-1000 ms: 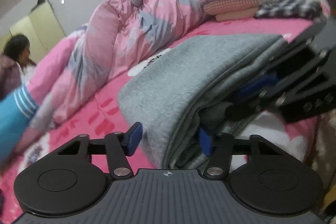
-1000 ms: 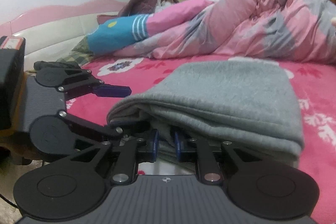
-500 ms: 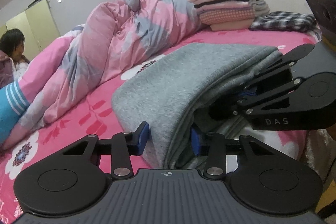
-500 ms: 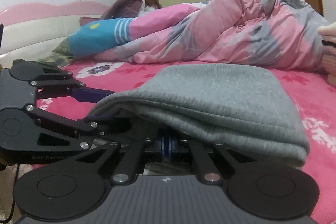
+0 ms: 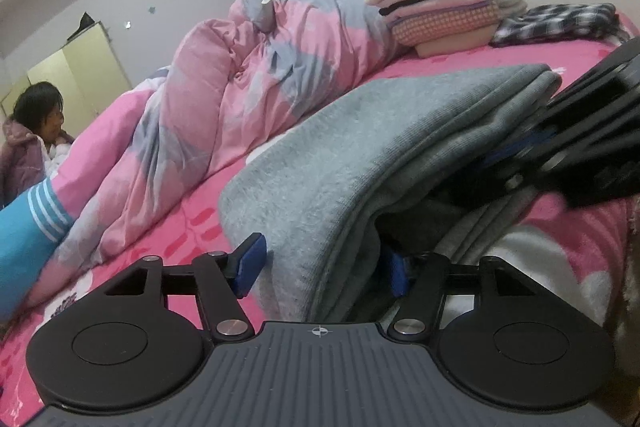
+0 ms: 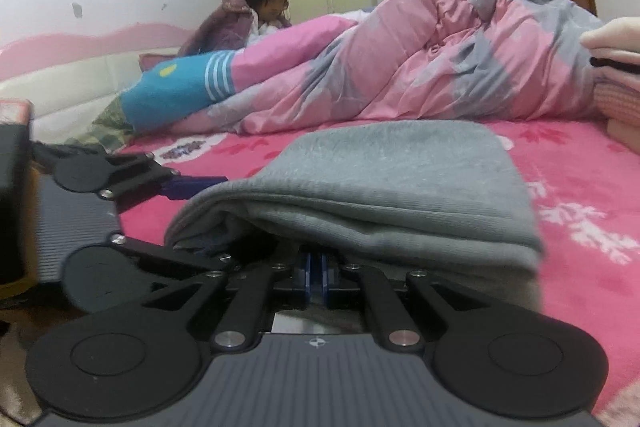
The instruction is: Fold clothes
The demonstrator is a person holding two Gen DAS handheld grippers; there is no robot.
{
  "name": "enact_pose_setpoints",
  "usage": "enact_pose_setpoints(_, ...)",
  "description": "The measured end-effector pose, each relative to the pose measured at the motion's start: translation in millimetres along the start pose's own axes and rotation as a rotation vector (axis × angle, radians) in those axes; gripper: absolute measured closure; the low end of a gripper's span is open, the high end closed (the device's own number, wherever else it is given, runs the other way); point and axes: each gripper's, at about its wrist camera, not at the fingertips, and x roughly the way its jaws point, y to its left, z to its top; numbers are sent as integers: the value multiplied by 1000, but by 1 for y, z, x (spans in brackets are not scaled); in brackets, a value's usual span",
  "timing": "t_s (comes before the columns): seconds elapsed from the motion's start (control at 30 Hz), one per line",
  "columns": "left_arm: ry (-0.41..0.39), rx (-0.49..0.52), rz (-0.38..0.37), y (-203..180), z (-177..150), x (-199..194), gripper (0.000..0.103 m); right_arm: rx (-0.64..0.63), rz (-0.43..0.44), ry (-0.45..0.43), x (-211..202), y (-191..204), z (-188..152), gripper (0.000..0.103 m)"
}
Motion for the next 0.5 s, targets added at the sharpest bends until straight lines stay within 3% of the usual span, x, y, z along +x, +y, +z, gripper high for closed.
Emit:
enact_pose_setpoints(0.3,-19,-16,-19,-4,2,9,42,-136,26,-188,-45,3,34,98)
enact_pose_setpoints(0.5,-36,7,-45,-7,1,15,42,-154,20,-106,-6,-7,58,98)
